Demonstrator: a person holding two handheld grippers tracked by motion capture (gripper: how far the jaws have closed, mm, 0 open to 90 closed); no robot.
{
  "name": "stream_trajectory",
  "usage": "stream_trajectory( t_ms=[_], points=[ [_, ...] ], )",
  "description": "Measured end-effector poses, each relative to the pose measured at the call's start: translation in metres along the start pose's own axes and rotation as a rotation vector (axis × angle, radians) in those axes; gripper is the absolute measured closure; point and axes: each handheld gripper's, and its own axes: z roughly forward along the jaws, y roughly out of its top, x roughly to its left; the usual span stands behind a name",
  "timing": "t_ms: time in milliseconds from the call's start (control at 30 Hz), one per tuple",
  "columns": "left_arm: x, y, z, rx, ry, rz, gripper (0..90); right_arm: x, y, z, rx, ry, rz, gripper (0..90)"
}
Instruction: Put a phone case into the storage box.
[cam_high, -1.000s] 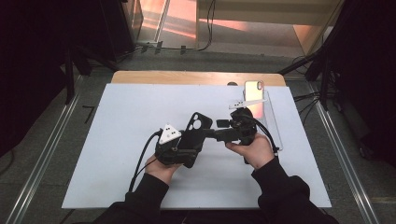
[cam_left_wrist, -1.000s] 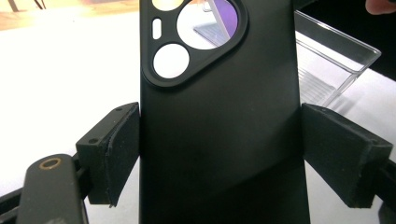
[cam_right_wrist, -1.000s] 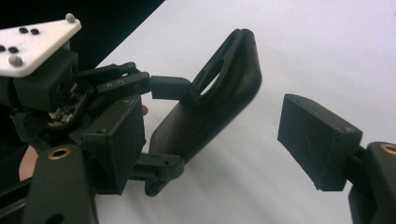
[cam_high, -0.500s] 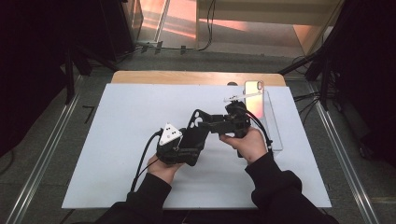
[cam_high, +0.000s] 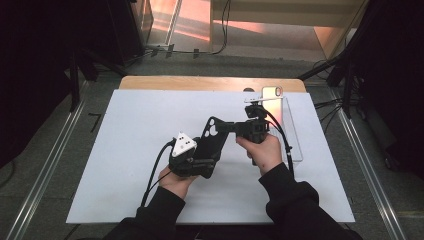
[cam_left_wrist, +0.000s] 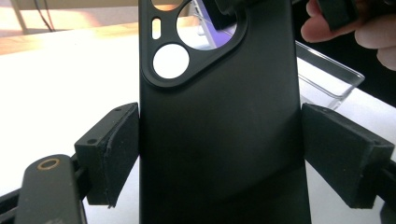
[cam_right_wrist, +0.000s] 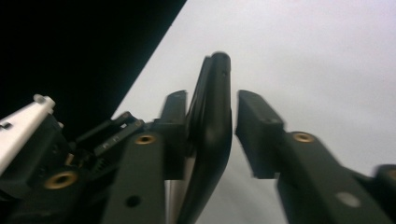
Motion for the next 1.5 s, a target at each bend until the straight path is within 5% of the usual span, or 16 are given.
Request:
stream_trajectory(
  t_ms=[300, 567, 1033, 1500],
  points=[
    [-0.003, 0.001, 0.001, 0.0, -0.004, 0.007, 14.1, 0.0, 0.001, -0.006, 0.006, 0.063, 0.064, 76.7],
    [-0.005, 0.006, -0.003, -0.008, -0.015, 0.014, 13.4, 0.004, 0.004, -0.012, 0.001, 0.098, 0.066, 77.6],
    [0.005, 0.028, -0.016, 0.089, -0.067, -0.055, 12.3, 0.014, 0.005, -0.021, -0.025, 0.056, -0.011, 77.7],
    [0.013, 0.036, -0.014, 0.266, -0.121, -0.052, 16.0, 0.022, 0.0, -0.021, -0.021, -0.049, -0.206, 77.6]
  ],
)
